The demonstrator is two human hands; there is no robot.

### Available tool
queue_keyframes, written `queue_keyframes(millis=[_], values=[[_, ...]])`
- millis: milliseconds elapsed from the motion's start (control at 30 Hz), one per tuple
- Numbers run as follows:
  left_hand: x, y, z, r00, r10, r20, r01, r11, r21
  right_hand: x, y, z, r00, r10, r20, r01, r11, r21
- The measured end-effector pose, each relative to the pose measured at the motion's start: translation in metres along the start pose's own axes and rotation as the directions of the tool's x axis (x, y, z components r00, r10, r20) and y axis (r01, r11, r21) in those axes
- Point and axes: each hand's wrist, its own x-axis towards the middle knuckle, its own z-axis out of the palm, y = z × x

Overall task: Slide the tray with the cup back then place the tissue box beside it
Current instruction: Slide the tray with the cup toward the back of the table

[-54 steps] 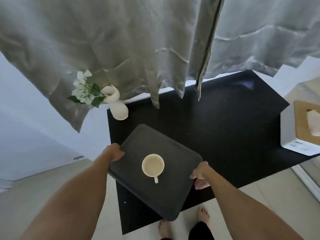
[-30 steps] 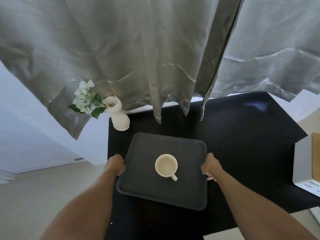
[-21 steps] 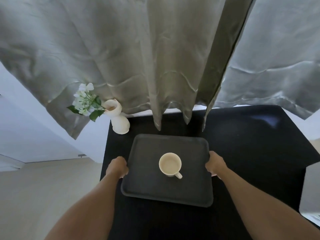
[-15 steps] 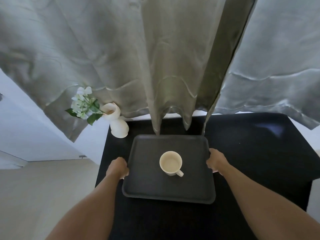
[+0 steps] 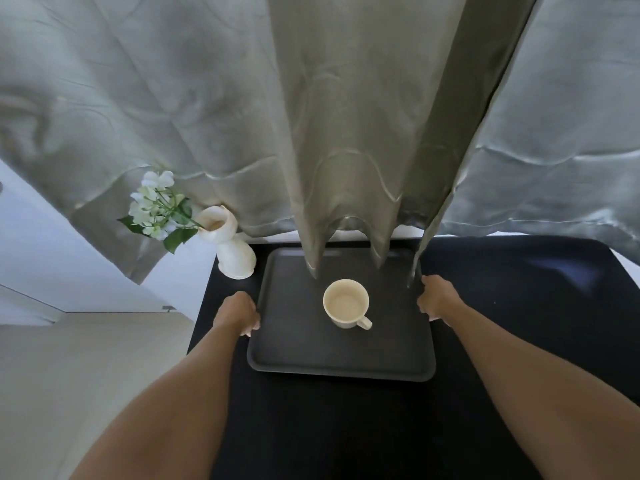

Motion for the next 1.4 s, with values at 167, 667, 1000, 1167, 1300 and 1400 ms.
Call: queue_keyframes(millis=[167, 667, 1000, 1167, 1300, 1400], values=[[0.011, 0.007, -0.003, 1.0, -0.016, -0.003, 0.016, 1.0, -0.006, 0.015, -0.008, -0.006, 1.0, -0.011, -0.011, 0.011, 0.999, -0.048], [0.033, 0.019, 0.0, 1.0, -0.016, 0.011, 0.016, 0.999, -0.028, 0.043, -0.024, -0.011, 0.999, -0.041, -0.034, 0.038, 0.996, -0.081], [0.049, 0.03, -0.002, 0.999, 0.013, 0.031, -0.013, 1.0, -0.028, 0.055, -0.023, -0.013, 0.999, -0.026, -0.045, 0.022, 0.995, -0.099], [0.052, 0.031, -0.003, 0.998, 0.009, 0.056, -0.008, 1.0, -0.025, 0.061, -0.024, -0.013, 0.999, -0.004, -0.033, -0.001, 0.991, -0.132], [0.054, 0.032, -0.004, 0.997, 0.006, 0.081, -0.006, 1.0, -0.011, 0.065, -0.022, -0.014, 1.0, 0.023, -0.022, -0.025, 0.991, -0.131], [0.054, 0.033, -0.005, 0.996, 0.006, 0.089, -0.005, 1.0, -0.016, 0.064, -0.021, -0.014, 1.0, 0.015, -0.014, -0.017, 0.987, -0.157]])
